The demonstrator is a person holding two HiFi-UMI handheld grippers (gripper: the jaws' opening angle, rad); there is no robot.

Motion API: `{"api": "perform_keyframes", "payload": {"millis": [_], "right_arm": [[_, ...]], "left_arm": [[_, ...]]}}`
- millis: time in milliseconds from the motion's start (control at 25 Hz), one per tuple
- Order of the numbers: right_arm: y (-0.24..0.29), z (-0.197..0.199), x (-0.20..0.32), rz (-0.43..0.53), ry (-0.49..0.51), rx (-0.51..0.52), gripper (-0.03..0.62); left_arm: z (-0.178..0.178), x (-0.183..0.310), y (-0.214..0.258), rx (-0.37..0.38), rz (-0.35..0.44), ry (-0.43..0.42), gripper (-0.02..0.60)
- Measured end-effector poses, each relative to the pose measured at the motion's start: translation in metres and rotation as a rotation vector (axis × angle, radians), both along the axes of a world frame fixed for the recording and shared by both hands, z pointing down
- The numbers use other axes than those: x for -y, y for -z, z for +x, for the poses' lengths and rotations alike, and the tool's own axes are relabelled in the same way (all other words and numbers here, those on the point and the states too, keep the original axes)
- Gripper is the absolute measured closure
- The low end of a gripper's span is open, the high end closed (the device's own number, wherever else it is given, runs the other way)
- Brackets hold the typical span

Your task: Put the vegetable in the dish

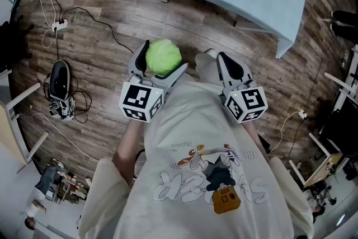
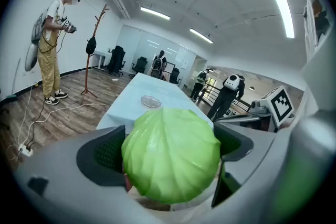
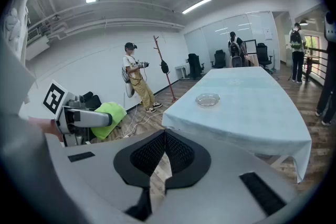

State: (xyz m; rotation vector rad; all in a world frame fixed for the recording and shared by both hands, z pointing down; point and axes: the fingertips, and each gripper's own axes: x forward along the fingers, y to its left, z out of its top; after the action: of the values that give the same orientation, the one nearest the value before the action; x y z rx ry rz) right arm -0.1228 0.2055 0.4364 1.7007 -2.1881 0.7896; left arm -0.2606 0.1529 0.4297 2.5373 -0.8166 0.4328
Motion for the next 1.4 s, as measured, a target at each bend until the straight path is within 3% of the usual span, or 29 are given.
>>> {"api": "perform_keyframes", "payload": {"millis": [200,400,560,720,1040,1200,1400], "right_arm": [[0.007,0.032,-0.081,-0.004,-0.007,0.022,0.572],[0.011,0.076,-0.172,0.026,0.082,0.0,0.572],[-0.001,0.13,-0.241,0.033,0.044,0.047,0.572],[0.002,0.162,-0.279,0.046,-0.009,0.121,0.572],[0.027,0.161,-0.296,0.113,0.013,0.121,0.572],[0.031,0.157,-0.273,0.109,0.027,0.132,0.572],[0.042,0.139,-0.234,0.112,0.033,0.116,0.572]], "left_arm": [[0.035,-0.093,0.027,-0.015,-0.001,-0.002,0.054],[0.106,-0.177,0.055,-0.055,0.041,0.008,0.054],[0.163,-0.253,0.056,-0.053,0.051,-0.027,0.054],[0.194,-0.3,0.056,-0.014,0.031,-0.032,0.054],[0.202,-0.313,0.073,0.002,0.046,-0.005,0.054],[0.201,-0.292,0.077,-0.027,0.035,0.023,0.054],[0.192,-0.263,0.078,-0.063,0.021,-0.002,0.054]]}}
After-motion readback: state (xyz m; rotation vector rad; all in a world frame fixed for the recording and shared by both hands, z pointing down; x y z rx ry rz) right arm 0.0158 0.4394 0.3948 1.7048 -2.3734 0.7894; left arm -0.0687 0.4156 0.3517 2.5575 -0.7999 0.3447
